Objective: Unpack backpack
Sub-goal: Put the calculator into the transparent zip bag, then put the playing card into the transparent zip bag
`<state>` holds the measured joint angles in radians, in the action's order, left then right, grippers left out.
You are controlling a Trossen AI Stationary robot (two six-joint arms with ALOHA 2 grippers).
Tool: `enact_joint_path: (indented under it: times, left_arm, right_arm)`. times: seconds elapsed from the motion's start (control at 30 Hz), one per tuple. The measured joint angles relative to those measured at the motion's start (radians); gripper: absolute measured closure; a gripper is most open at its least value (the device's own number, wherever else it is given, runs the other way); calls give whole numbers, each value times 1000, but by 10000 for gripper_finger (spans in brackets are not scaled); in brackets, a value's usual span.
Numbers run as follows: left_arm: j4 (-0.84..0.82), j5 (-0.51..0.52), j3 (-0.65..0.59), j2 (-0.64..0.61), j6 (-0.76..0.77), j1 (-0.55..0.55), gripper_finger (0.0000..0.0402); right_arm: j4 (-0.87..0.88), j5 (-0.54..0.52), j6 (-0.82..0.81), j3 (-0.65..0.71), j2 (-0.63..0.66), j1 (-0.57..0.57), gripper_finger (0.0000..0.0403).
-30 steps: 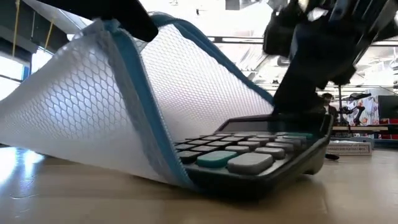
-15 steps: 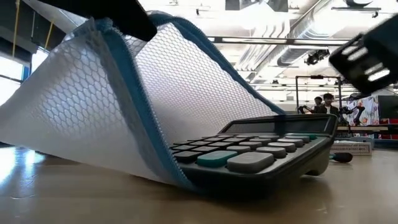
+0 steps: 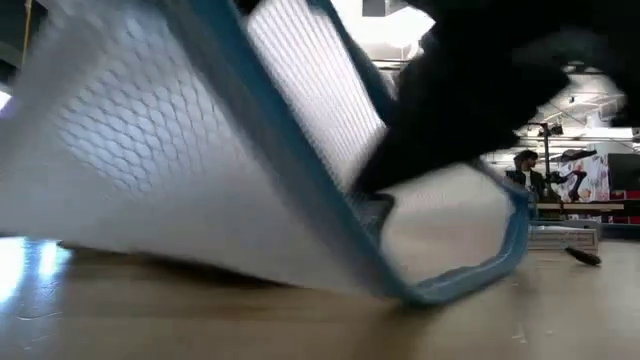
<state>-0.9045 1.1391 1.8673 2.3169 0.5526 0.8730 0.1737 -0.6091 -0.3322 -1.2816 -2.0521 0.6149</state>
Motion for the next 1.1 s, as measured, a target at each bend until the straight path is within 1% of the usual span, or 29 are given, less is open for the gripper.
enact_joint_path:
  times: [0.03,0.1,0.2,0.33,0.47,0.57,0.63,0.73,0.9,1.0,1.1]
  left_arm:
    - [20,2,0,0,-28,3,401]
    - [38,10,0,0,-66,7,401]
    - [35,10,0,0,-74,7,401]
    - [35,-11,0,0,-76,9,401]
    - [33,-12,0,0,-76,14,401]
    - [34,-16,0,0,-78,17,401]
    - [36,-20,1,0,-79,19,401]
    - [46,-28,1,0,-92,19,401]
    - [138,-26,1,-4,-172,19,401]
    - [185,-32,1,-5,-242,16,402]
    - [189,-54,1,-5,-246,10,402]
  right_arm:
    - [5,1,1,-9,0,0,389]
    - [20,46,7,-18,0,0,384]
    - [50,113,23,-19,1,20,384]
    - [144,100,27,-19,29,65,390]
    - [199,85,77,-21,63,116,391]
    - [210,85,91,-18,64,142,391]
    - [186,77,106,-18,55,148,391]
    - [145,32,106,-18,21,123,391]
    - [72,51,122,-18,-29,32,391]
    - [57,40,79,-19,-54,-17,391]
    - [28,3,70,-21,-83,-46,391]
